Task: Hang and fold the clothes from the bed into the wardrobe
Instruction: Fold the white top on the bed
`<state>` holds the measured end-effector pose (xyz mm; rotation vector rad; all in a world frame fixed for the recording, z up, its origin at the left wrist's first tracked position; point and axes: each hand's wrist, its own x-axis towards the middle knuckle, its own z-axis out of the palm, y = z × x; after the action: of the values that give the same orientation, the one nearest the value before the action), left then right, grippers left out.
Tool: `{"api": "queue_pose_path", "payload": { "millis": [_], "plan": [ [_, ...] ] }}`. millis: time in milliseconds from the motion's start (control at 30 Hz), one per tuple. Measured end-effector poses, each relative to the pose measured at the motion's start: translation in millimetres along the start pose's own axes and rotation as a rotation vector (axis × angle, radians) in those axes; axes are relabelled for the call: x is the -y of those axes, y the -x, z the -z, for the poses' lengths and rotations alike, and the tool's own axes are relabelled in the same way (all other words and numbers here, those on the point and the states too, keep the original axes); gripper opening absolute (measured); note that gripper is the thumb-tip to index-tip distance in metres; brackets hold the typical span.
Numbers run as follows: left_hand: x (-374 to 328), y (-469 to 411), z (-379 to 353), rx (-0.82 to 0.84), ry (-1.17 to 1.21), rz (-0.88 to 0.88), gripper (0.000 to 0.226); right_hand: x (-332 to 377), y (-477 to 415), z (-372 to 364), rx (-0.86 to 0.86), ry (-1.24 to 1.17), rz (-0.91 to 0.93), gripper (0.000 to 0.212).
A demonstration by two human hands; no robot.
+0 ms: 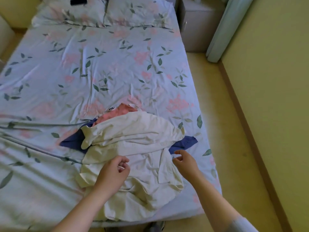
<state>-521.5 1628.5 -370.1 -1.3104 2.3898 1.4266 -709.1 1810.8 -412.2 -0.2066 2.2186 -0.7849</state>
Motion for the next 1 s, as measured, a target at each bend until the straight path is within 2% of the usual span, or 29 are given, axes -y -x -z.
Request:
{"api": "queue_pose_path", "payload": {
  "millis": [267,533,700,933,1000],
  "plan": [
    [41,-44,-19,0.011,-0.024,0.067,0.015,-17,-87,-40,0.102,0.183,-0.035,0.047],
    [68,-75,-39,0.011,-0.053,0.082,0.013,-40,-145,-72,0.111,0.37,-0.034,0.068],
    [80,-88,-53,0.021,-0.042,0.087,0.012,-47,-175,-76,0.096,0.42,-0.068,0.065],
    [88,-97,-67,0.035,-0.037,0.079,0.011,-56,-210,-70,0.074,0.445,-0.07,0.08],
    [89,-100,-70,0.028,-0.032,0.08,0.011,-57,-218,-71,0.092,0.495,-0.083,0.072]
  ]
}}
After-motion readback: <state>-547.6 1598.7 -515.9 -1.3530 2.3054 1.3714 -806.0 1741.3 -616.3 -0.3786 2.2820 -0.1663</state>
